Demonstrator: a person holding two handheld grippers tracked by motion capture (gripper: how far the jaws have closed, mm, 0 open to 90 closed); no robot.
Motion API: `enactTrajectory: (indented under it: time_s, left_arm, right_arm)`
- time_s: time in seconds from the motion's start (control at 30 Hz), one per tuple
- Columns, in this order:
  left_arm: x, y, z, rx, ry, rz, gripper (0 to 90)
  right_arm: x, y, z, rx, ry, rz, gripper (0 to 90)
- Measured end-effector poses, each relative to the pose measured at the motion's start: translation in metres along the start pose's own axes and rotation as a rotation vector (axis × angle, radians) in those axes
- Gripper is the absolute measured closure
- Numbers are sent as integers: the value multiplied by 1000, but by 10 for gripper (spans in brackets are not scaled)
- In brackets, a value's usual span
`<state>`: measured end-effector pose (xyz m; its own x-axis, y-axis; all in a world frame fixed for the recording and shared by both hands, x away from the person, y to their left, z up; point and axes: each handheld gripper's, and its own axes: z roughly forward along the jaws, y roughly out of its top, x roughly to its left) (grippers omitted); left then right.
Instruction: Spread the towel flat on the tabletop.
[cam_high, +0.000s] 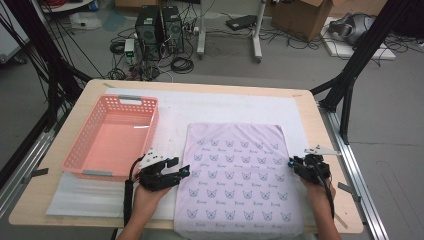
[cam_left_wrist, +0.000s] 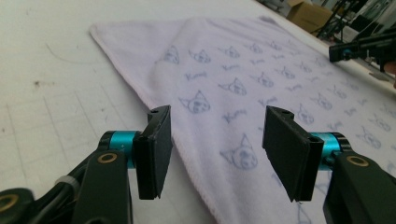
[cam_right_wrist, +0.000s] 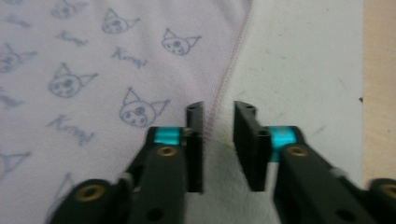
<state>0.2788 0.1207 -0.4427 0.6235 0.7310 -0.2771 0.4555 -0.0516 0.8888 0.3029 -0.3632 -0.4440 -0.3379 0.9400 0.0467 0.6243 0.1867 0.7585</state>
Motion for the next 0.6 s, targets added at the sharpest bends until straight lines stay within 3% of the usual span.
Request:
enactTrajectory:
  time_s: [0.03, 0.1, 0.2, 0.4, 0.6]
  left_arm:
    - [1, 1, 0, -5, -5, 6, 413]
    - [2, 2, -3, -23, -11, 12, 400]
    - [3, 2, -4, -39, -13, 25, 388]
    - [6, 6, -2, -46, -10, 33, 377]
    - [7, 6, -2, -34, -1, 41, 376]
  right_arm:
    - [0, -3, -9, -34, 48, 8, 587]
    - [0, -6, -18, -64, 95, -6, 512]
    - [2, -12, -29, -90, 133, -28, 451]
    - [2, -13, -40, -146, 143, -32, 356]
    - [0, -13, -39, -152, 134, -40, 324]
